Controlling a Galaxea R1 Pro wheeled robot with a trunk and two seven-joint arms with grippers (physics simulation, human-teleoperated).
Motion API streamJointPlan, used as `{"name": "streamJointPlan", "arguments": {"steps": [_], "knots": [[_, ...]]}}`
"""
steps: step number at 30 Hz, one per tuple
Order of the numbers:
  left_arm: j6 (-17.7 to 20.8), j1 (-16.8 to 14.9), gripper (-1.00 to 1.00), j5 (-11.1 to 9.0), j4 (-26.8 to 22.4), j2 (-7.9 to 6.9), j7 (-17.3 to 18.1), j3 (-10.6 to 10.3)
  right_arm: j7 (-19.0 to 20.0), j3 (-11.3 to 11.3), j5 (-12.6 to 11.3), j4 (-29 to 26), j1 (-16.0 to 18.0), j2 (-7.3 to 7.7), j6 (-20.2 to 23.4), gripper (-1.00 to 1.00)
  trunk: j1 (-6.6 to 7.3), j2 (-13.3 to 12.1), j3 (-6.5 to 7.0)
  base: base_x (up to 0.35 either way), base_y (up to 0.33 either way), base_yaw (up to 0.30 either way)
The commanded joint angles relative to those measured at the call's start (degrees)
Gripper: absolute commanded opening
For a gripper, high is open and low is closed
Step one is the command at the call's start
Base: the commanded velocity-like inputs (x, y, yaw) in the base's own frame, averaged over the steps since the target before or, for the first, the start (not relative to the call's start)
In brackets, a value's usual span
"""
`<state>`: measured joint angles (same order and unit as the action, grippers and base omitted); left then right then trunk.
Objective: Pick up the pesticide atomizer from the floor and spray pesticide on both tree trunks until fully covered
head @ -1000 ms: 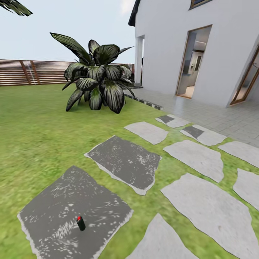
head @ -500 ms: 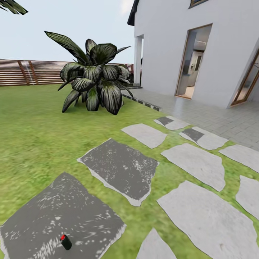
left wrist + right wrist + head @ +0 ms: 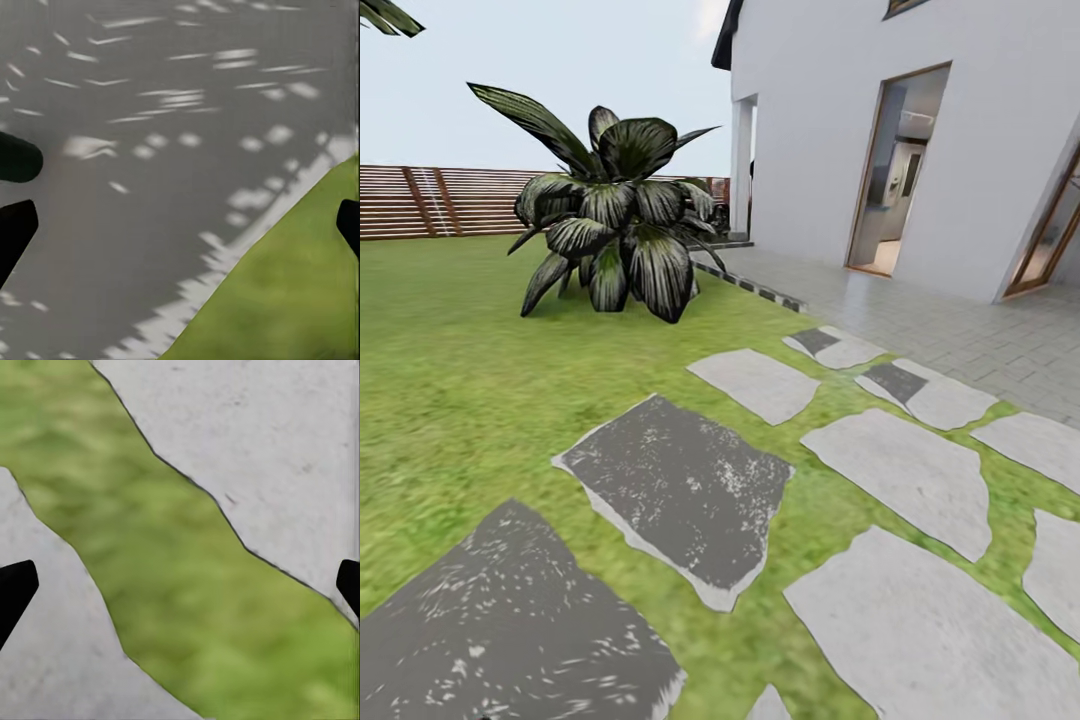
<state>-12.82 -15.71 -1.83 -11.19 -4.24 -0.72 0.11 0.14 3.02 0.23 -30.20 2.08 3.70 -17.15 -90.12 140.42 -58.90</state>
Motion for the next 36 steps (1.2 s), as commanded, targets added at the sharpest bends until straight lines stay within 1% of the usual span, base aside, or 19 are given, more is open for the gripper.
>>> {"name": "streamJointPlan", "arguments": {"steps": [1,20,36], "knots": [[-0.19,-0.03,1.00,-0.19,0.04,0.01,-0.07,-0.02,0.04,0.03,0.05,0.06,0.03,-0.01,-0.18,1.00,-0.02,0.02,-0.05,0.278,-0.168,0.000],[-0.19,-0.03,1.00,-0.19,0.03,0.01,-0.07,-0.02,-0.03,-0.33,0.21,0.07,0.03,-0.01,-0.25,1.00,-0.02,0.02,-0.05,0.278,-0.168,0.005],[-0.19,-0.03,1.00,-0.19,0.10,0.01,-0.07,-0.02,-0.22,-0.39,0.21,0.14,0.03,-0.08,-0.25,1.00,-0.02,0.02,-0.05,0.278,-0.168,0.259]]}}
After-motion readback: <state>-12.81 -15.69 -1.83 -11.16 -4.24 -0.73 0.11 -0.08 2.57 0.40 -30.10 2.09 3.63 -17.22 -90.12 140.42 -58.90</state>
